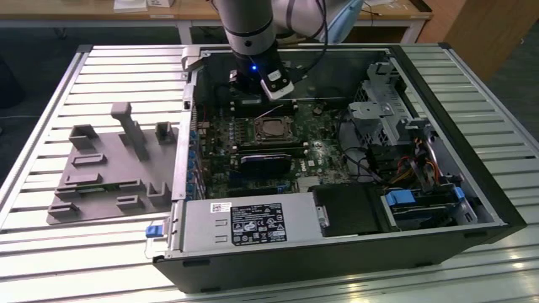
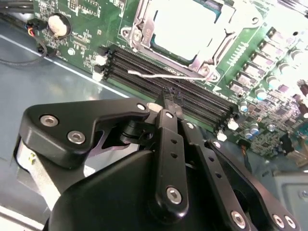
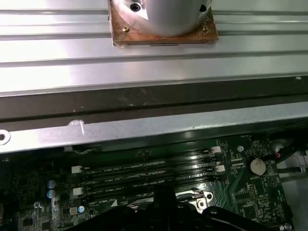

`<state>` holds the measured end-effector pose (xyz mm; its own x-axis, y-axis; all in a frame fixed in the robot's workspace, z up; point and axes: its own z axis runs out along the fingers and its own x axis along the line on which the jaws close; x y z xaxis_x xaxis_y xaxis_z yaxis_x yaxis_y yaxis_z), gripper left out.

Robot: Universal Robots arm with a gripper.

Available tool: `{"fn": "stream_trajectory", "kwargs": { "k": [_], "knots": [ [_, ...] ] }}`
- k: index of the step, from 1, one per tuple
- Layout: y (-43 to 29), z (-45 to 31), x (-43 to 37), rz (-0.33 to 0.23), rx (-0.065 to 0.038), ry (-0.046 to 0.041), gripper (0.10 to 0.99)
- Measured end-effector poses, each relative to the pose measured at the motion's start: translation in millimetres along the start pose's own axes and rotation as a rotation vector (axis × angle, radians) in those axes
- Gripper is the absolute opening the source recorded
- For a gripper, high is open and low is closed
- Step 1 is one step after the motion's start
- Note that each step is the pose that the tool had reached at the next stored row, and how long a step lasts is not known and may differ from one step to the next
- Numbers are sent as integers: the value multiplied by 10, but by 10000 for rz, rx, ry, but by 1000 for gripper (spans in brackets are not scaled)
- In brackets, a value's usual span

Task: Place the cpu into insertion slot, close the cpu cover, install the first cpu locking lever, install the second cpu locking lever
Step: 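Install the first cpu locking lever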

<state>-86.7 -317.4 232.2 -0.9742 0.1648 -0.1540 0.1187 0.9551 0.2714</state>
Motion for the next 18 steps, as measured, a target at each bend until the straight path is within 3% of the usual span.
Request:
{"fn": "stream_trajectory", "kwargs": {
  "k": [3,11,13,18],
  "knots": [
    [-6,21,3,61,131,-115,102],
    [-16,54,9,228,575,-524,102],
    [-18,62,10,345,650,-582,102],
    [-17,69,5,580,702,-644,102]
  ]
}}
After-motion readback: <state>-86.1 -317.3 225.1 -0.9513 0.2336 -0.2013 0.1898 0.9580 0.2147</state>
